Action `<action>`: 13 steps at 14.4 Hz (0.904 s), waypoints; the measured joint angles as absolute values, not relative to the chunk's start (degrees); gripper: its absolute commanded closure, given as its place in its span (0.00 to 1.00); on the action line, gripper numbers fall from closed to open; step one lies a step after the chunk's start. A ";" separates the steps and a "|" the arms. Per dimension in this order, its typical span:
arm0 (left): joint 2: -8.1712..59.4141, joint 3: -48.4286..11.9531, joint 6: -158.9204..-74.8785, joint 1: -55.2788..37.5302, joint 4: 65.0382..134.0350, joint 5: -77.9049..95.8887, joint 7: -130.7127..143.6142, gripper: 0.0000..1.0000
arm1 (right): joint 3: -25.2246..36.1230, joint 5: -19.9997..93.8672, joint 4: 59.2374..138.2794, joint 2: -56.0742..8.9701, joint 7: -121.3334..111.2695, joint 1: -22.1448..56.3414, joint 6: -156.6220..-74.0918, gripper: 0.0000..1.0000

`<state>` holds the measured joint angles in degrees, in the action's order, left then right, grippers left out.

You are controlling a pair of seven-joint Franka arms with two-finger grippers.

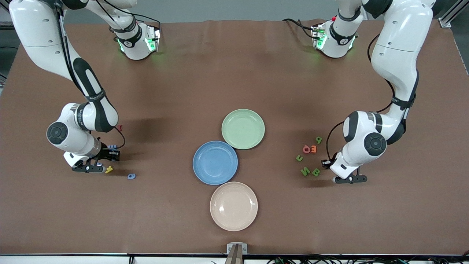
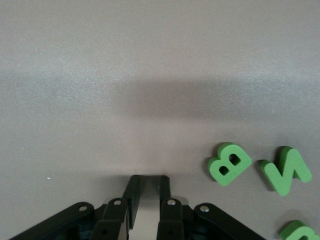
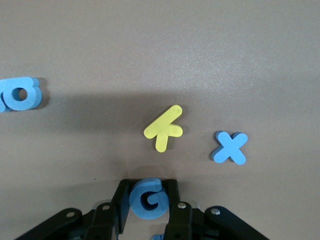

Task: Sort letters by color into matching plates
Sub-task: 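Drop G into blue plate with the right gripper while the left gripper lifts b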

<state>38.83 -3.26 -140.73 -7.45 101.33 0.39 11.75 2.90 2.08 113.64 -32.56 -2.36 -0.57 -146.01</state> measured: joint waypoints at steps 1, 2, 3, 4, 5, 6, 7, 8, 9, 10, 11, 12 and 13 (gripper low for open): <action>38.83 -3.26 -140.73 -7.64 101.24 0.39 11.75 0.67 | 2.90 2.08 113.64 -32.56 -2.36 -0.57 -146.01 0.98; 38.83 -3.27 -140.73 -7.81 101.18 0.39 11.75 0.65 | 2.90 2.08 113.64 -32.56 -2.36 -0.57 -146.01 0.99; 38.83 -3.27 -140.72 -7.92 101.13 0.39 11.76 0.63 | 2.90 2.08 113.63 -32.56 -2.36 -0.57 -146.00 0.99; 38.80 -3.27 -140.48 -7.95 101.04 0.39 11.76 0.60 | 2.90 2.08 113.57 -32.56 -2.36 -0.56 -145.91 1.00; 38.62 -3.26 -139.63 -7.94 100.93 0.39 11.77 0.59 | 2.87 2.08 113.32 -32.58 -2.36 -0.54 -145.35 1.00; 38.14 -3.26 -137.76 -7.94 100.75 0.39 11.77 0.58 | 2.78 2.08 112.54 -32.57 -2.36 -0.46 -143.63 1.00; 37.23 -3.26 -135.04 -7.94 100.58 0.39 11.77 0.58 | 2.69 2.08 111.10 -32.57 -2.34 -0.29 -140.87 1.00; 35.91 -3.28 -132.23 -7.94 100.55 0.39 11.77 0.58 | 2.60 2.11 109.13 -32.53 -2.32 0.00 -137.73 1.00; 34.31 -3.40 -129.83 -7.95 100.70 0.39 11.77 0.58 | 2.46 2.23 106.83 -32.48 -2.10 0.47 -134.65 1.00; 32.53 -3.82 -128.08 -7.98 101.26 0.39 11.77 0.58 | 2.29 2.64 104.61 -32.40 -1.08 1.18 -132.31 1.00; 30.73 -4.48 -127.17 -8.02 102.47 0.39 11.77 0.58 | 2.08 3.58 102.66 -32.35 0.76 2.18 -130.84 1.00; 29.07 -5.10 -126.90 -8.14 104.31 0.39 11.77 0.58 | 1.90 4.70 100.96 -32.34 3.27 3.55 -130.20 1.00; 27.72 -5.71 -126.95 -8.26 106.33 0.39 11.77 0.58 | 1.75 6.14 99.37 -32.34 6.56 5.55 -129.90 1.00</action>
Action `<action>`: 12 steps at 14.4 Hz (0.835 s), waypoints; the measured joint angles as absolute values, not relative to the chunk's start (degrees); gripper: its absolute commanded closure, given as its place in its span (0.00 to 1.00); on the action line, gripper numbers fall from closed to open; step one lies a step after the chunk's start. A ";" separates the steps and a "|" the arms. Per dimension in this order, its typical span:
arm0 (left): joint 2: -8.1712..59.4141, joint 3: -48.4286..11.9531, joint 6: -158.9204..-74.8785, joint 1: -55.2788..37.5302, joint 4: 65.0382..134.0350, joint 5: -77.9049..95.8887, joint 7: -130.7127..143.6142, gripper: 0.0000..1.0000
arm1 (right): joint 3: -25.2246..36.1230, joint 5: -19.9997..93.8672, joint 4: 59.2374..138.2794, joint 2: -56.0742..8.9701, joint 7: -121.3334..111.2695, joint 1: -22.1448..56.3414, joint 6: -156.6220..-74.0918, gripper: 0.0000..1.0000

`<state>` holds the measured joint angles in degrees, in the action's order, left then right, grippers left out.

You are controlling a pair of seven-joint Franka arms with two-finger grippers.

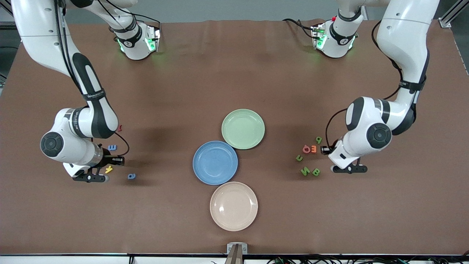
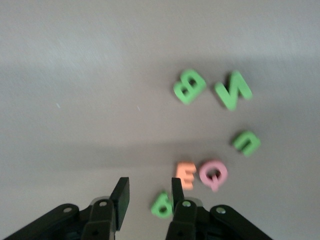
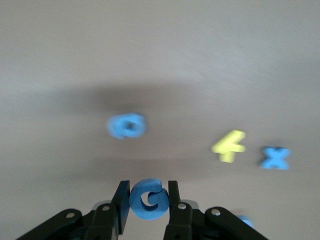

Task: Sort letters by color into matching plates
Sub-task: 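Drop G into blue plate with the right gripper while the left gripper lifts b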

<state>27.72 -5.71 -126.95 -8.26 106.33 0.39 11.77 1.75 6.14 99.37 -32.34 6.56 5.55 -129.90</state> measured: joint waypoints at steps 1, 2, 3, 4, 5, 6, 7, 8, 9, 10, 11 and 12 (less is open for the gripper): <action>26.79 -6.38 -127.45 -8.33 108.34 0.23 11.76 0.58 | 1.64 7.20 97.87 -32.43 10.73 7.99 -129.55 1.00; 26.25 -6.97 -128.99 -8.38 110.35 -0.35 11.76 0.58 | 1.57 7.83 96.45 -32.72 15.63 10.60 -129.15 1.00; 26.04 -7.50 -131.28 -8.42 112.38 -1.43 11.76 0.58 | 1.53 7.95 94.91 -33.32 20.89 13.07 -128.78 1.00; 26.04 -7.90 -133.79 -8.45 114.41 -2.48 11.76 0.58 | 1.50 7.97 93.12 -34.25 26.20 15.39 -128.35 1.00; 26.04 -8.10 -135.90 -8.48 116.25 -3.40 11.76 0.58 | 1.49 7.98 91.17 -35.32 31.03 17.35 -127.66 1.00; 26.04 -8.14 -137.45 -8.49 117.66 -3.93 11.76 0.58 | 1.49 7.98 89.24 -36.52 35.45 19.00 -126.90 1.00; 26.04 -8.13 -138.53 -8.48 118.66 -4.38 11.76 0.58 | 1.49 7.98 87.29 -37.88 39.58 20.58 -126.60 1.00; 26.05 -8.13 -139.27 -8.47 119.26 -4.69 11.76 0.58 | 1.48 7.98 85.48 -39.26 43.18 22.01 -126.58 1.00; 26.10 -8.13 -139.70 -8.48 119.56 -4.95 11.76 0.58 | 1.48 7.98 83.73 -40.68 46.40 23.42 -126.59 1.00; 26.15 -8.13 -140.01 -8.48 119.72 -5.11 11.75 0.58 | 1.48 7.98 82.07 -42.10 49.27 24.74 -126.65 1.00; 26.21 -8.13 -140.27 -8.48 119.86 -5.18 11.75 0.58 | 1.50 7.98 80.43 -43.54 51.78 25.88 -126.72 1.00; 26.26 -8.13 -140.40 -8.48 120.04 -5.23 11.71 0.58 | 1.52 7.98 78.74 -44.99 54.07 26.84 -126.87 1.00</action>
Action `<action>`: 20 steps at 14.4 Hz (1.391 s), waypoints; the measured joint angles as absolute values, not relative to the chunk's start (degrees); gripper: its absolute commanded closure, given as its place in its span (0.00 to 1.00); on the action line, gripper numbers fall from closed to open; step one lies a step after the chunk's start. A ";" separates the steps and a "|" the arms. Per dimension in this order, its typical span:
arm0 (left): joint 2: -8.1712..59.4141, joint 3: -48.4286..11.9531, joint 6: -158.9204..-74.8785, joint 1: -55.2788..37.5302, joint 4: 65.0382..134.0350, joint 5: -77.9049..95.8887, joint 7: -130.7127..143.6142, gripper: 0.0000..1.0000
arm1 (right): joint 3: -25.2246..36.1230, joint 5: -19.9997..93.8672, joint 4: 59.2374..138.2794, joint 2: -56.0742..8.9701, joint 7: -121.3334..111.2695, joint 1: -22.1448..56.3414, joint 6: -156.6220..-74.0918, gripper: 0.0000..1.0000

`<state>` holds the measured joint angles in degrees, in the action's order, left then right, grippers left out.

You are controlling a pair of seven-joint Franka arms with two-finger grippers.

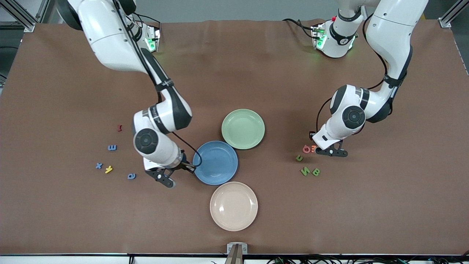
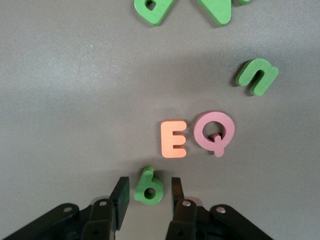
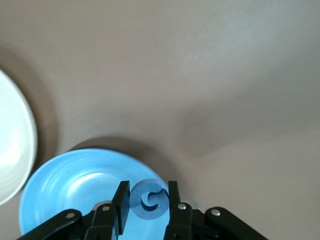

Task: Sort letters by color into matching plates

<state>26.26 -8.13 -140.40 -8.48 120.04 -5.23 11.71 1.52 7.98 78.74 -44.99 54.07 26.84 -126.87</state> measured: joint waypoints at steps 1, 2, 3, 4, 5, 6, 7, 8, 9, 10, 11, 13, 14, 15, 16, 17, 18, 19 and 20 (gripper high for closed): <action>26.31 -8.13 -140.43 -8.48 120.25 -5.26 11.64 0.58 | 1.52 7.98 77.14 -46.40 55.90 27.65 -127.23 1.00; 26.35 -8.13 -140.44 -8.48 120.49 -5.27 11.61 0.58 | 1.54 7.98 75.79 -47.66 57.36 28.29 -127.87 1.00; 26.37 -8.13 -140.45 -8.47 120.74 -5.45 11.56 0.58 | 1.54 7.98 74.79 -48.71 58.44 28.84 -128.76 1.00; 26.39 -8.13 -140.46 -8.47 120.96 -5.83 11.55 0.58 | 1.54 7.98 74.19 -49.50 59.18 29.38 -129.44 1.00; 26.39 -8.13 -140.47 -8.48 121.14 -6.22 11.55 0.58 | 1.54 7.98 73.86 -50.04 59.70 29.91 -129.78 1.00; 26.39 -8.13 -140.48 -8.48 121.30 -6.46 11.55 0.58 | 1.54 7.98 73.76 -50.36 60.25 30.42 -129.87 1.00; 26.40 -8.13 -140.51 -8.47 121.46 -6.53 11.55 0.58 | 1.55 7.98 73.73 -50.53 60.70 30.88 -129.87 1.00; 26.40 -8.12 -140.64 -8.47 121.63 -6.55 11.55 0.58 | 1.56 7.98 73.72 -50.61 61.24 31.28 -129.87 0.99; 26.43 -8.12 -140.96 -8.47 121.81 -6.56 11.55 0.58 | 1.57 7.98 73.72 -50.66 61.58 31.68 -129.85 0.99; 26.50 -8.12 -141.53 -8.47 122.00 -6.56 11.55 0.58 | 1.57 7.98 73.72 -50.69 61.74 32.09 -129.80 0.99; 26.63 -8.12 -142.09 -8.47 122.14 -6.56 11.55 0.58 | 1.57 7.98 73.72 -50.72 61.86 32.51 -129.74 0.99; 27.15 -8.11 -143.52 -8.47 122.28 -6.56 11.55 0.58 | 1.57 7.98 73.72 -50.78 62.17 33.29 -129.65 0.99; 27.17 -8.11 -143.84 -8.47 122.36 -6.56 11.55 0.58 | 1.57 7.98 73.72 -50.81 62.53 33.59 -129.64 0.97; 27.18 -8.11 -144.30 -8.46 122.41 -6.56 11.55 0.58 | 1.57 7.98 73.72 -50.83 63.00 33.79 -129.64 0.44; 27.19 -8.11 -144.69 -8.45 122.52 -6.56 11.55 0.60 | 1.58 7.98 73.72 -50.85 63.58 33.88 -129.63 0.05; 27.18 -8.11 -144.83 -8.44 122.59 -6.56 11.55 0.63 | 1.63 7.98 73.72 -50.85 63.93 33.89 -129.63 0.00; 27.16 -8.10 -144.84 -8.43 122.60 -6.57 11.55 0.66 | 1.84 7.98 73.71 -50.85 64.02 33.85 -129.63 0.00; 27.14 -8.10 -144.95 -8.43 122.60 -6.57 11.55 0.68 | 2.04 7.97 73.70 -50.85 64.01 33.78 -129.63 0.00; 27.13 -8.10 -145.07 -8.43 122.61 -6.57 11.55 0.71 | 2.22 7.96 73.65 -50.85 64.01 33.67 -129.63 0.00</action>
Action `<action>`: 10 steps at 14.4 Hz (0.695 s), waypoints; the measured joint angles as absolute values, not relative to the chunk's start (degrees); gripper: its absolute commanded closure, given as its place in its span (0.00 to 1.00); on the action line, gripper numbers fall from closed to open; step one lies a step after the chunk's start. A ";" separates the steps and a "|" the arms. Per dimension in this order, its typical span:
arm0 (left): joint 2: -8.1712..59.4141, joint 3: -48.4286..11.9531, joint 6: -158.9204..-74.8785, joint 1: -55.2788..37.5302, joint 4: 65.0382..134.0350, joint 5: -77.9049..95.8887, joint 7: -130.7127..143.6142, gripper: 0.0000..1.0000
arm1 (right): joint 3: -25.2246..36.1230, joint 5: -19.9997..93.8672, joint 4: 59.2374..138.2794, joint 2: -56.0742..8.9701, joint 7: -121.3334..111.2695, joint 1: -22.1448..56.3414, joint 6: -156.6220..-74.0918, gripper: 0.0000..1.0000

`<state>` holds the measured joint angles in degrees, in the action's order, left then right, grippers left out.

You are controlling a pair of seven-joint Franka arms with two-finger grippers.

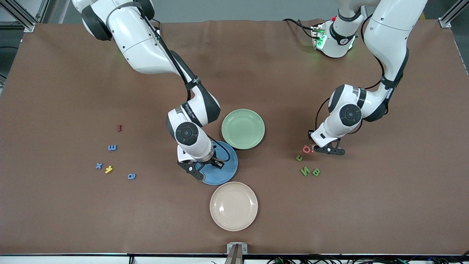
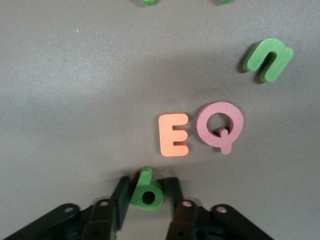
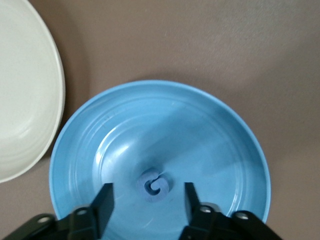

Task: Sort letters by color into matching plates

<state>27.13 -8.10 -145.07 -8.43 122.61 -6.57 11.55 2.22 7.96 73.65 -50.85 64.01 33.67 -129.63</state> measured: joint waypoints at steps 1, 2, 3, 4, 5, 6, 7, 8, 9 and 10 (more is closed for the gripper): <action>27.12 -8.11 -145.17 -8.43 122.61 -6.57 11.55 0.74 | 2.45 7.90 73.51 -50.85 63.82 33.50 -129.62 0.00; 27.13 -8.11 -145.19 -8.43 122.61 -6.57 11.55 0.76 | 2.73 7.81 73.17 -50.83 62.76 33.12 -129.21 0.00; 27.07 -8.15 -145.23 -8.43 122.60 -6.57 11.55 0.77 | 2.99 7.79 72.67 -50.72 60.14 32.37 -127.60 0.00; 27.07 -8.15 -145.30 -8.43 122.60 -6.57 11.57 0.80 | 3.21 7.79 72.19 -50.38 56.58 31.13 -124.86 0.00; 27.06 -8.16 -145.30 -8.42 122.58 -6.57 11.62 0.81 | 3.39 7.79 71.80 -49.80 52.72 29.46 -121.94 0.00; 27.07 -8.15 -145.29 -8.42 122.50 -6.57 11.66 0.81 | 3.50 7.79 71.52 -49.00 48.92 27.42 -119.21 0.00; 27.06 -8.16 -145.07 -8.42 122.30 -6.57 11.68 0.82 | 3.57 7.78 71.50 -47.95 45.10 25.22 -116.90 0.00; 26.98 -8.20 -144.28 -8.43 121.89 -6.56 11.85 0.82 | 3.64 7.70 71.68 -46.92 40.96 23.09 -115.31 0.00; 26.69 -8.57 -142.63 -8.40 121.18 -6.56 12.54 0.82 | 3.69 7.47 72.37 -45.97 36.26 21.00 -114.43 0.00; 26.12 -9.39 -140.40 -8.38 120.20 -6.56 13.61 0.82 | 3.75 7.09 73.49 -45.14 31.57 19.05 -114.11 0.00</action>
